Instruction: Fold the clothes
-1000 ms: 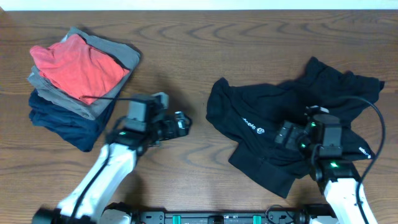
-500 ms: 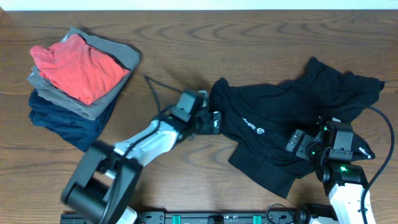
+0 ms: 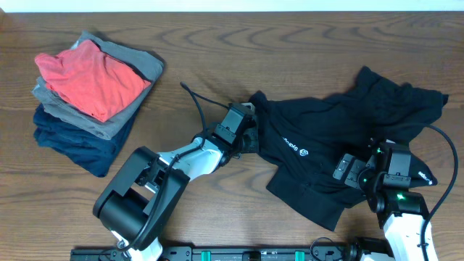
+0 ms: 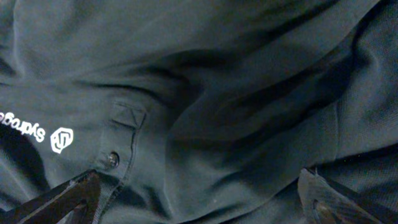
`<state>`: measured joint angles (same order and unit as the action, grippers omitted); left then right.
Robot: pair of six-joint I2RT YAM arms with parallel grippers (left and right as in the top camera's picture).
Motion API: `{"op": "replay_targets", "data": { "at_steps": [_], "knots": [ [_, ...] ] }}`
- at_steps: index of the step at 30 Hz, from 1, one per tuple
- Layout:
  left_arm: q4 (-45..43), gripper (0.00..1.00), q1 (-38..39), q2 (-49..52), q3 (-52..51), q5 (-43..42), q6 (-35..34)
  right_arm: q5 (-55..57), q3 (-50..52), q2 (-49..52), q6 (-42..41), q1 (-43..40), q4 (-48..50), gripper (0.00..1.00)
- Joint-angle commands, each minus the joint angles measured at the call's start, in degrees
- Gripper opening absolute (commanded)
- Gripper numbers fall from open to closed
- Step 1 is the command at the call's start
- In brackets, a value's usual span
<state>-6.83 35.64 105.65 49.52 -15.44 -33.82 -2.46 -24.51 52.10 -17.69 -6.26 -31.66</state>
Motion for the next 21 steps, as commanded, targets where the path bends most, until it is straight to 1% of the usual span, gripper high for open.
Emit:
{"op": "replay_targets", "data": {
  "at_steps": [1, 4, 6, 12, 13, 14, 15, 16, 17, 18, 21],
  "knots": [
    [3.63, 0.06, -2.93, -0.94, 1.9, 6.08, 5.27, 1.07, -0.17, -0.35, 0.59, -0.48, -0.37, 0.98],
    [9.84, 0.06, -8.02, -2.4, 6.34, 10.08, 8.66, 1.16, -0.17, -0.35, 0.52, -0.55, -0.57, 0.94],
    [13.14, 0.06, -12.11, -2.71, 9.79, 10.36, 9.73, 1.2, -0.17, -0.35, -0.02, -0.55, -0.52, 0.93],
    [22.1, 0.06, -24.92, -2.73, 19.98, 10.1, 9.81, 1.2, -0.17, -0.35, -0.07, -0.55, -0.48, 0.93],
    [23.56, 0.09, -26.64, -2.73, 21.2, 9.73, 9.79, 1.18, -0.17, -0.35, -0.07, -0.55, -0.48, 0.93],
    [24.92, 0.17, -28.06, -2.73, 22.03, 9.11, 9.81, 1.18, -0.17, -0.35, -0.07, -0.55, -0.5, 0.93],
    [26.18, 0.29, -29.09, -2.73, 22.49, 8.35, 9.81, 1.18, -0.17, -0.35, -0.07, -0.55, -0.52, 0.93],
    [27.85, 0.49, -30.01, -2.73, 22.77, 7.72, 9.79, 1.18, -0.17, -0.35, -0.09, -0.55, -0.5, 0.93],
    [30.05, 0.63, -30.82, -2.73, 22.8, 6.4, 9.79, 1.18, -0.2, -0.35, -0.09, -0.55, -0.5, 0.93],
    [32.28, 0.7, -31.28, -2.73, 22.8, 4.42, 9.77, 1.2, -0.17, -0.35, -0.09, -0.55, -0.46, 0.93],
    [41.72, 0.81, -31.06, -2.73, 22.77, -4.9, 9.79, 2.01, -0.17, -0.35, -0.07, -0.52, -0.5, 0.93]
  ]
}}
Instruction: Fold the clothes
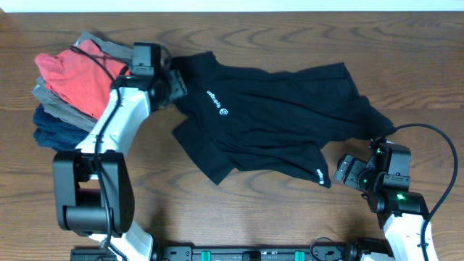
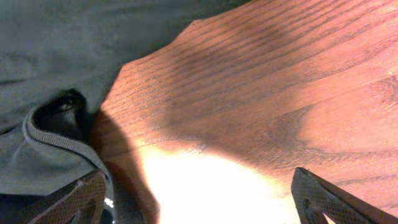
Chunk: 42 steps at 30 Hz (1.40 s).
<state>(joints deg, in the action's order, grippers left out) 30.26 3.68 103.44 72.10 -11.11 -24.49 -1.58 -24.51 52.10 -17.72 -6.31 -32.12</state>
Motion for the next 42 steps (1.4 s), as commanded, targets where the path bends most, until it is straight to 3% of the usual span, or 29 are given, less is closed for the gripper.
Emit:
{"op": "replay_targets", "data": {
  "at_steps": [1, 5, 8, 10, 14, 19, 20, 21, 23, 24, 29, 33, 36, 38, 40, 42],
  "knots": [
    [7.78, 0.87, 1.42, -0.52, 0.2, -11.85, 0.46, 1.42, -0.17, -0.35, -0.04, -0.5, -0.07, 0.94],
    [20.11, 0.95, 5.62, -0.52, -0.5, -14.82, 0.66, 1.66, -0.17, -0.35, -0.04, -0.5, -0.02, 0.94],
    [23.04, 0.96, 9.84, -0.52, -2.56, -14.82, 0.66, 1.86, -0.17, -0.35, -0.04, -0.5, 0.0, 0.95],
    [21.62, 0.98, 12.44, -0.52, -4.61, -14.49, 0.15, 2.03, -0.17, -0.35, -0.07, -0.5, 0.0, 0.95],
    [16.81, 0.98, 17.05, -0.5, -10.23, -8.61, -8.41, 2.03, -0.17, -0.35, -0.04, -0.48, -0.09, 0.96],
    [9.86, 0.98, 20.09, -0.5, -16.9, -8.94, -14.64, 2.23, -0.17, -0.35, -0.02, -0.48, -0.79, 0.96],
    [8.66, 0.94, 20.46, -0.5, -17.92, -8.81, -14.62, 2.23, -0.17, -0.35, -0.04, -0.48, -0.74, 0.96],
    [8.07, 0.81, 20.57, -0.5, -18.64, -8.68, -14.62, 2.23, -0.17, -0.35, -0.04, -0.48, -0.66, 0.96],
    [8.07, 0.35, 20.48, -0.5, -19.52, -7.78, -14.62, 2.23, -0.17, -0.35, -0.04, -0.48, -0.55, 0.95],
    [8.74, 0.25, 20.28, -0.5, -19.58, -6.12, -14.6, 2.23, -0.17, -0.35, -0.04, -0.48, -0.61, 0.96],
    [13.7, 0.1, 15.69, -0.59, -18.34, 4.61, -10.34, 2.25, -0.17, -0.35, -0.02, -0.5, -0.68, 0.97],
    [19.54, 0.09, 7.5, -0.59, -13.55, 14.91, -6.91, 2.73, -0.17, -0.35, -0.04, -0.5, -0.66, 0.97],
    [23.61, 0.09, 0.72, -0.59, -8.13, 17.14, -5.97, 2.89, -0.17, -0.35, -0.04, -0.5, -0.63, 0.97],
    [26.58, 0.15, -2.67, -0.59, -4.5, 14.25, -5.92, 2.86, -0.17, -0.35, -0.02, -0.5, -0.66, 0.97],
    [29.62, 0.63, -4.63, -0.59, -1.81, 7.08, -4.22, 2.89, -0.17, -0.35, -0.02, -0.5, -0.66, 0.97],
    [32.2, 0.93, -4.94, -0.61, -1.11, -0.9, -1.2, 2.91, -0.17, -0.35, -0.02, -0.5, -0.61, 0.97]
  ]
}}
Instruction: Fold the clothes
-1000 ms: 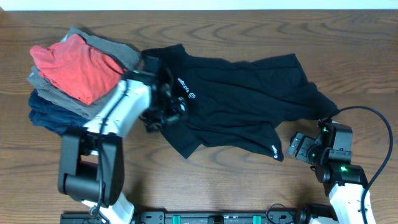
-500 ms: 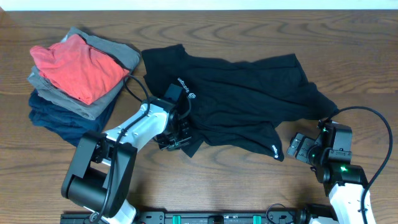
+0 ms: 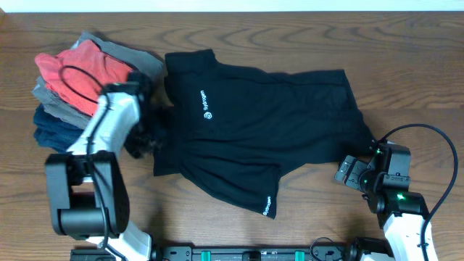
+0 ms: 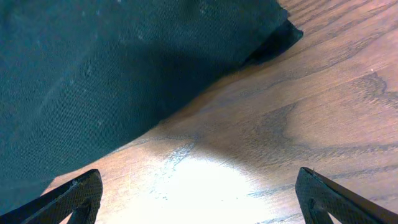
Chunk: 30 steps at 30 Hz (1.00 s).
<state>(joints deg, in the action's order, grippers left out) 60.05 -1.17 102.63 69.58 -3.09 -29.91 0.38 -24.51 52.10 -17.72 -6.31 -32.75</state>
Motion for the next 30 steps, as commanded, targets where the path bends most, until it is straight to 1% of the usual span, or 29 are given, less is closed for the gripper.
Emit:
{"op": "replay_targets", "data": {
  "at_steps": [1, 2, 5, 7, 10, 14, 17, 19, 22, 25, 28, 29, 30],
  "knots": [
    [4.31, 0.98, 0.22, 0.2, 1.36, -12.26, 5.01, 0.94, -0.17, -0.35, -0.04, -0.5, 0.09, 0.97],
    [6.1, 1.0, 0.76, 0.2, 1.22, -13.99, 5.64, 0.96, -0.17, -0.35, -0.02, -0.5, 0.17, 0.97],
    [10.69, 0.98, 3.93, 0.17, 0.28, -15.87, 8.74, 0.96, -0.17, -0.33, -0.02, -0.5, 0.35, 0.98],
    [11.28, 0.98, 6.64, 0.11, -0.98, -17.35, 9.81, 1.14, -0.17, -0.33, -0.04, -0.5, 0.39, 0.98],
    [9.7, 0.98, 11.65, 0.11, -3.54, -20.79, 9.99, 1.38, -0.17, -0.35, -0.02, -0.5, 0.39, 0.98],
    [4.17, 0.98, 19.32, 0.11, -8.46, -22.64, 3.41, 1.57, -0.17, -0.33, -0.02, -0.5, 0.33, 0.98],
    [-1.46, 0.98, 25.31, 0.07, -12.09, -27.26, -1.86, 1.57, -0.17, -0.33, -0.04, -0.5, 0.33, 0.98],
    [-5.07, 0.98, 28.74, 0.02, -13.57, -28.41, -5.62, 1.57, -0.17, -0.33, -0.04, -0.5, 0.35, 0.98],
    [-10.73, 0.98, 33.79, 0.02, -15.15, -27.76, -11.87, 1.57, -0.17, -0.33, -0.04, -0.5, 0.22, 0.98],
    [-16.59, 0.98, 37.99, 0.02, -16.02, -23.85, -17.57, 1.57, -0.17, -0.33, -0.02, -0.5, 0.17, 0.98],
    [-19.87, 0.99, 41.38, 0.02, -16.39, -21.75, -22.73, 1.57, -0.17, -0.33, -0.04, -0.5, 0.2, 0.98],
    [-20.57, 0.98, 42.21, 0.02, -16.5, -21.66, -23.71, 1.57, -0.17, -0.33, -0.02, -0.5, 0.2, 0.98],
    [-20.96, 0.94, 43.04, 0.02, -16.57, -21.18, -24.76, 1.57, -0.17, -0.33, -0.02, -0.5, 0.2, 0.98]
  ]
}}
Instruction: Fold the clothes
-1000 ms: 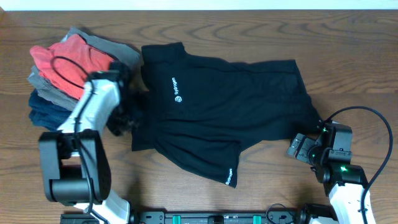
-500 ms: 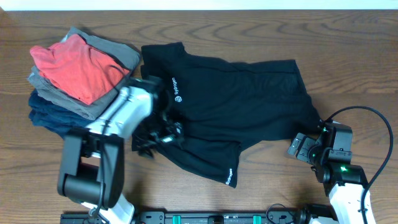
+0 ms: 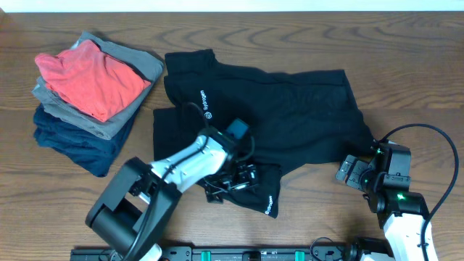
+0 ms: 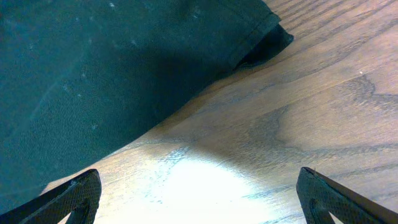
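Observation:
A black polo shirt (image 3: 290, 116) lies spread across the middle of the table, collar at the upper left, white logo up. My left gripper (image 3: 233, 181) rests on its lower sleeve near the front edge; dark fingers against dark cloth hide whether it grips. Just off the shirt's right lower corner my right gripper (image 3: 346, 171) stands still. In the right wrist view the right gripper (image 4: 199, 199) is open over bare wood, with the shirt's hem (image 4: 93, 74) at the upper left.
A stack of folded clothes (image 3: 87, 94), red on top of grey and navy, sits at the far left. The brown wooden table (image 3: 326, 36) shows behind and in front of the shirt. The right arm's cable (image 3: 428, 138) loops at the right edge.
My left gripper has gone from the shirt's left edge by the stack to the lower sleeve near the front. The shirt lies much as before. The right arm has not moved.
The shirt lay crumpled at the right centre, left gripper at its collar end, right gripper over it. Then it was stretched leftward with the left gripper by the stack. Later it lay spread flat with the left gripper at its left edge, now at the lower sleeve.

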`<state>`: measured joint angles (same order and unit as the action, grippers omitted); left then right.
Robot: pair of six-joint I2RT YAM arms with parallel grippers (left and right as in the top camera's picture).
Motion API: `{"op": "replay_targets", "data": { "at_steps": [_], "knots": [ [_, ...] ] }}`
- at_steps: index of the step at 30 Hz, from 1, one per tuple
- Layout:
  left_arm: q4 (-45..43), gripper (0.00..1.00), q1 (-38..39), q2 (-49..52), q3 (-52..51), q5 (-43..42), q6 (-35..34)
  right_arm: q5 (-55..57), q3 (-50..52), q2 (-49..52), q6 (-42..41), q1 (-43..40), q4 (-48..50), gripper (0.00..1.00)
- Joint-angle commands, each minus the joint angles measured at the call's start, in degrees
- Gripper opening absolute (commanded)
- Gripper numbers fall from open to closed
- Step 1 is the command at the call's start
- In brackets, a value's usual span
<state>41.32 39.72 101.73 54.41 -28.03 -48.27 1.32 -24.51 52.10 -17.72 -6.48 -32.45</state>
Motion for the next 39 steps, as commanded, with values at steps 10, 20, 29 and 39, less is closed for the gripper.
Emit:
{"op": "replay_targets", "data": {
  "at_steps": [10, 20, 29, 39],
  "knots": [
    [2.4, 0.06, 3.06, 0.66, -1.46, 10.73, -7.65, 0.63, -0.17, -0.33, -0.07, -0.33, -0.15, 0.93],
    [14.62, 0.06, -11.45, -7.26, -1.49, 17.53, 2.89, 2.27, -0.17, 10.69, -3.72, -0.72, 5.7, 0.84],
    [18.38, 0.06, -19.52, -14.71, -1.49, 25.53, 4.2, -7.43, -2.05, 17.7, -3.26, -0.74, 29.62, 0.62],
    [17.75, 0.06, -17.99, -14.64, -1.64, 24.63, 4.13, -9.25, -3.61, 27.74, -1.6, -0.59, 35.74, 0.39]
  ]
}}
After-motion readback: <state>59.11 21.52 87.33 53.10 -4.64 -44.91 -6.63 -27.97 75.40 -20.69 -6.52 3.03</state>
